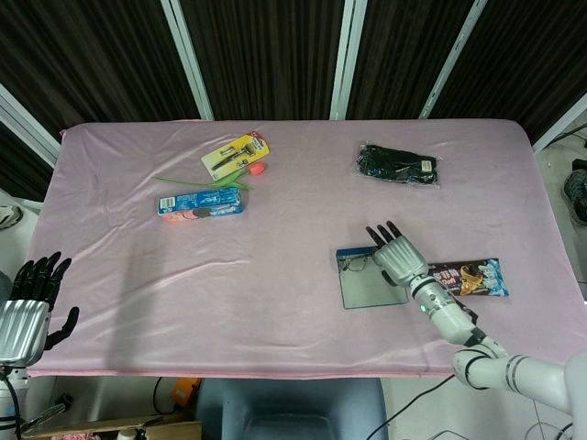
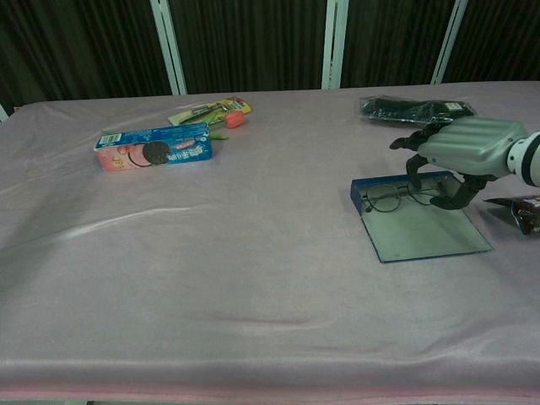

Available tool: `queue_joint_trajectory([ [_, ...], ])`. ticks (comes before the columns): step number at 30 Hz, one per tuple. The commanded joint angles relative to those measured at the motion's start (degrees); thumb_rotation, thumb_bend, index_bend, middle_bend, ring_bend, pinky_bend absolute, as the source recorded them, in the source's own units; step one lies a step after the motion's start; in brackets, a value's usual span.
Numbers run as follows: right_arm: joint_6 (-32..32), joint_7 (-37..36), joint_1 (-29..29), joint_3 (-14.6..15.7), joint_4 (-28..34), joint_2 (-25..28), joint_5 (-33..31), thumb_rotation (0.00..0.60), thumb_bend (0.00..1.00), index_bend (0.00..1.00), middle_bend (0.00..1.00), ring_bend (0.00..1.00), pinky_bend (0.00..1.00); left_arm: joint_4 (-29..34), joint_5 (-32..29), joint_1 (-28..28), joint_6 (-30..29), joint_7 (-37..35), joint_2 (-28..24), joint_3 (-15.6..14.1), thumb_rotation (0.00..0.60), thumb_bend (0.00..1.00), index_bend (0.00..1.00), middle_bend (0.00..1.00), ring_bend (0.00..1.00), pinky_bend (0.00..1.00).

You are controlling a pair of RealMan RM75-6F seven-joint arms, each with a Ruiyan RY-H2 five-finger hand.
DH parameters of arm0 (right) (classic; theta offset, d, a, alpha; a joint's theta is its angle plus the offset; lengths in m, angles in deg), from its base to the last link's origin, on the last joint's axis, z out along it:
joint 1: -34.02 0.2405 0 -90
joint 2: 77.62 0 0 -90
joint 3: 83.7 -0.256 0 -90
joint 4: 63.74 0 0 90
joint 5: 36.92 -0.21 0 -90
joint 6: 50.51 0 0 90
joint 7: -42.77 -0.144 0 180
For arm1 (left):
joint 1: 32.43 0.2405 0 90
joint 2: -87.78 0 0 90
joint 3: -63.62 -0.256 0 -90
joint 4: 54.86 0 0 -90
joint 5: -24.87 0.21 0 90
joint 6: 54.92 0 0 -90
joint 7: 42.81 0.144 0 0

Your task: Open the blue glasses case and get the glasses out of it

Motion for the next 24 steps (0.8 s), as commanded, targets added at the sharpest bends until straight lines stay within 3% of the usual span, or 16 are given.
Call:
queue_joint_trajectory([
  [1, -1.1, -1.1, -0.6, 0.1, 3.0, 1.7, 0.7, 0.6, 0.55, 0.45, 0.03, 0.0, 0.0, 0.0, 0.3, 0.3, -0.5, -0.5, -0.2, -0.1, 0.6, 0.38, 0.0, 0.0, 0.0, 0.0],
  [8, -3.2, -6.4, -1.7, -1.4, 7.3, 4.4, 2.7, 0.6, 0.55, 0.46, 0.03, 0.0, 0.0, -0.1, 0.5, 0.5, -0.8, -1.8, -0.7, -0.2, 0.6, 0.38, 0.0, 0.0, 0.0, 0.0],
  [16, 0.4, -6.8, 2.0, -4.9, -2.1, -3.1, -0.6, 0.6, 0.55, 0.51, 0.02, 0.0, 0.0, -0.2, 0.3, 0.3, -0.2, -1.1, -0.5, -0.2, 0.6, 0.38, 0.0, 0.0, 0.0, 0.0],
  [24, 1.0, -5.7, 3.2, -4.5, -9.2, -8.3, 0.1, 0.6, 0.55, 0.56, 0.02, 0.0, 0.0, -0.2, 0.4, 0.2, -0.2, -0.4, -0.2, -0.2, 0.6, 0.38, 0.0, 0.0, 0.0, 0.0],
])
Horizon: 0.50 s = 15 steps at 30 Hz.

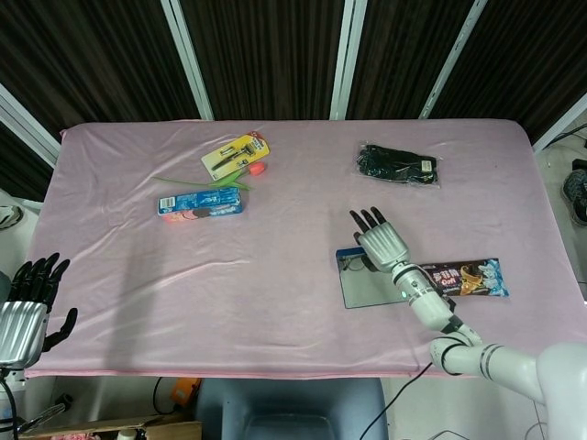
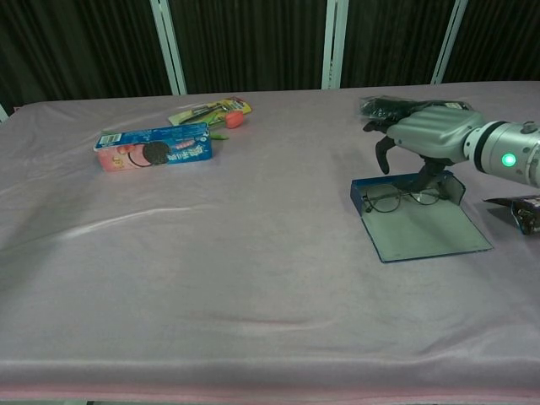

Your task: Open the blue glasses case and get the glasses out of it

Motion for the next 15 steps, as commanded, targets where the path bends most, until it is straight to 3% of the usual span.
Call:
queue_joint_trajectory([
  [1, 0.3, 0.0, 0.4, -0.1, -1.6, -1.3, 0.1, 0.6, 0.55, 0.56, 0.02, 0.0, 0.0, 0.0, -0.2, 0.0, 0.1, 0.0, 0.0, 0.1, 0.6, 0.38, 0.0, 0.0, 0.0, 0.0],
  [15, 1.8, -1.0, 0.4, -0.4, -2.8, -1.4, -0.6, 0.6, 0.55, 0.61, 0.04, 0.0, 0.0, 0.0, 0.0, 0.1, -0.1, 0.8, 0.3, -0.1, 0.6, 0.38, 0.0, 0.0, 0.0, 0.0],
])
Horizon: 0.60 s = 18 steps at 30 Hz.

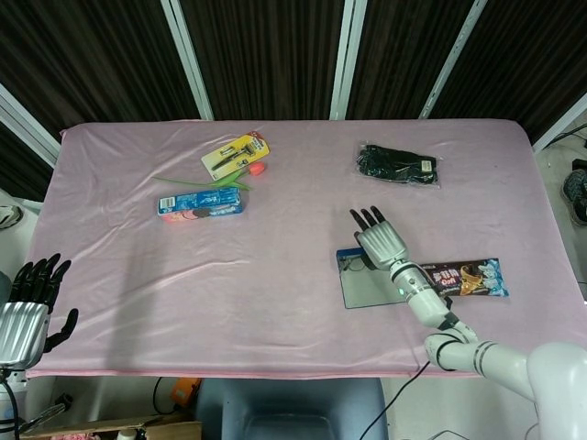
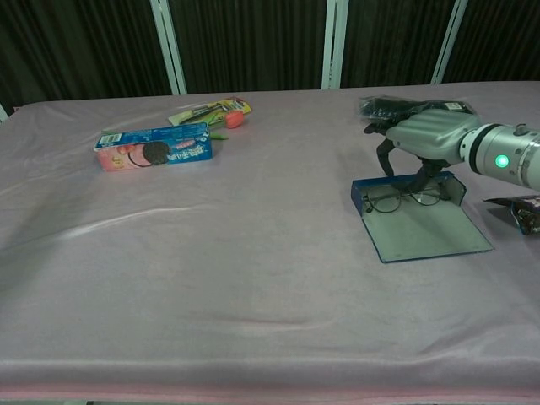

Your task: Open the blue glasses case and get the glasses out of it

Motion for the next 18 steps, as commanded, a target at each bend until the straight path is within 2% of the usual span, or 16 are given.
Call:
queue_joint_trajectory([
  [1, 0.2, 0.1, 0.1, 0.0, 0.1, -0.1, -0.1, 0.6, 0.55, 0.61, 0.04, 0.0, 0.0, 0.0, 0.0, -0.1, 0.1, 0.1, 0.0, 0.0, 0.6, 0.38, 0.0, 0.0, 0.0, 0.0],
  [13, 0.5, 0.3, 0.1, -0.3, 0.6, -0.2, -1.0, 0.6, 0.55, 0.66, 0.05, 0.0, 0.0, -0.1, 0.1, -0.1, 0.2, -0.4, -0.2, -0.1, 0.6, 0.38, 0.0, 0.0, 0.0, 0.0],
  [18, -3.2, -3.5, -0.7, -1.2, 0.8, -1.4, 1.5, 0.6, 0.55, 0.68, 0.07, 0.0, 0.0, 0.0, 0.0, 0.0, 0.1, -0.6, -0.3, 0.0, 0.6, 0.38, 0.0, 0.0, 0.0, 0.0],
])
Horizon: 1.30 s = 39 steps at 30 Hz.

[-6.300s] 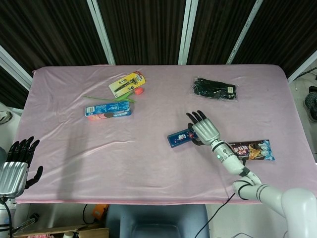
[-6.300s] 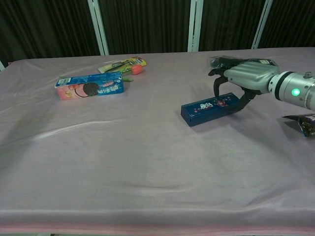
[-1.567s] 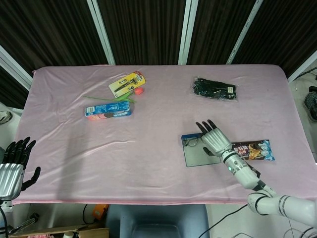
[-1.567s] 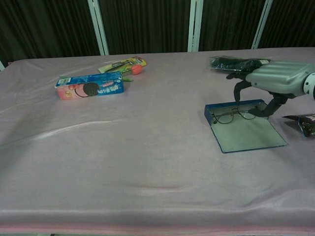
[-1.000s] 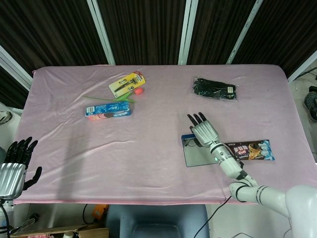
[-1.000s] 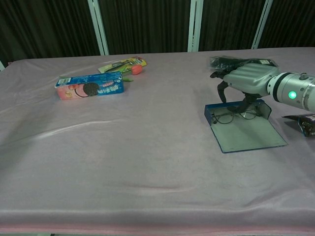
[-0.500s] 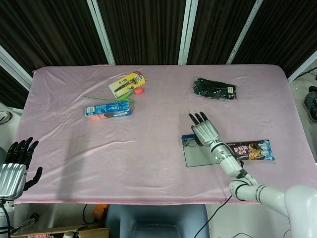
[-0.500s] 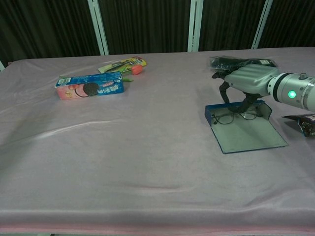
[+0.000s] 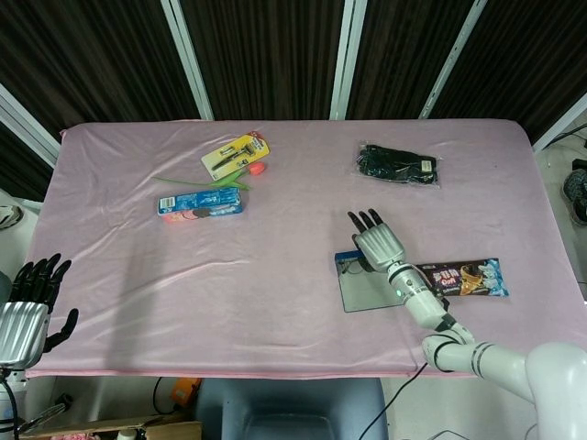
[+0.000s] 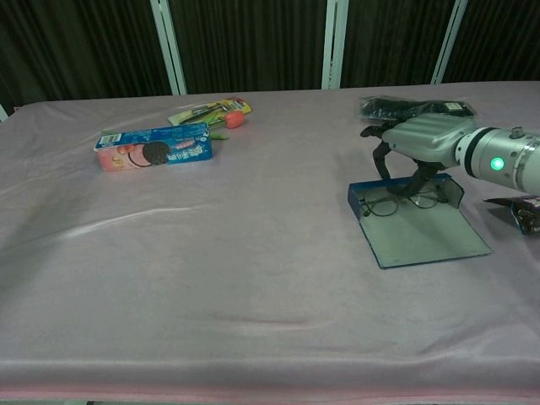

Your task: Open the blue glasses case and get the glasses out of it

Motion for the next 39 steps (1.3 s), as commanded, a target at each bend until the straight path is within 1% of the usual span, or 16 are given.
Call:
queue_joint_trajectory([
  [1, -4.7, -3.5, -1.0, -0.6, -0.2, -1.5, 3.4, 0.6, 0.55, 0.68, 0.08, 0.0, 0.0, 0.0, 0.0, 0.0, 0.0, -0.1, 0.0, 0.0, 0.6, 0.38, 0.0, 0.0, 0.0, 0.0],
  [8, -13.3, -7.2, -2.6, -0.1, -3.3, -4.8, 10.1, 0.6, 0.55, 0.69, 0.08, 0.0, 0.0, -0.1, 0.1, 0.0, 0.0, -0.7, -0.2, 0.0, 0.6, 0.38, 0.0, 0.0, 0.0, 0.0],
  [11, -16.8, -7.2, -2.9, 0.0, -5.6, -6.5, 12.7, 0.6, 0.55, 0.69, 0.08, 0.0, 0.0, -0.1, 0.2, 0.1, -0.1, -0.9, -0.3, -0.1, 0.6, 0.38, 0.0, 0.0, 0.0, 0.0],
  [18, -22.8, -5.0, -3.1, 1.0, -9.8, -9.5, 17.9, 0.6, 0.55, 0.69, 0.09, 0.0, 0.0, -0.1, 0.4, 0.1, -0.1, -1.3, -0.4, -0.2, 0.6, 0.38, 0.0, 0.0, 0.0, 0.0],
  [25, -23.8, -2.2, -3.4, 2.1, -11.0, -10.7, 20.3, 0.6, 0.55, 0.69, 0.09, 0.0, 0.0, -0.1, 0.4, 0.1, -0.1, -1.6, -0.6, -0.2, 0.6, 0.38, 0.0, 0.0, 0.0, 0.0],
  [34, -23.4, 0.2, -3.3, 2.4, -11.0, -11.6, 21.3, 0.6, 0.55, 0.69, 0.09, 0.0, 0.0, -0.2, 0.2, 0.1, 0.1, -2.0, -0.7, -0.2, 0.6, 0.38, 0.0, 0.0, 0.0, 0.0],
  [39, -22.9, 2.0, -3.0, 1.8, -11.1, -12.2, 21.3, 0.6, 0.55, 0.69, 0.09, 0.0, 0.0, -0.2, 0.6, 0.0, 0.1, -1.9, -0.7, -0.4, 0.6, 0.37, 0.0, 0.0, 0.0, 0.0],
])
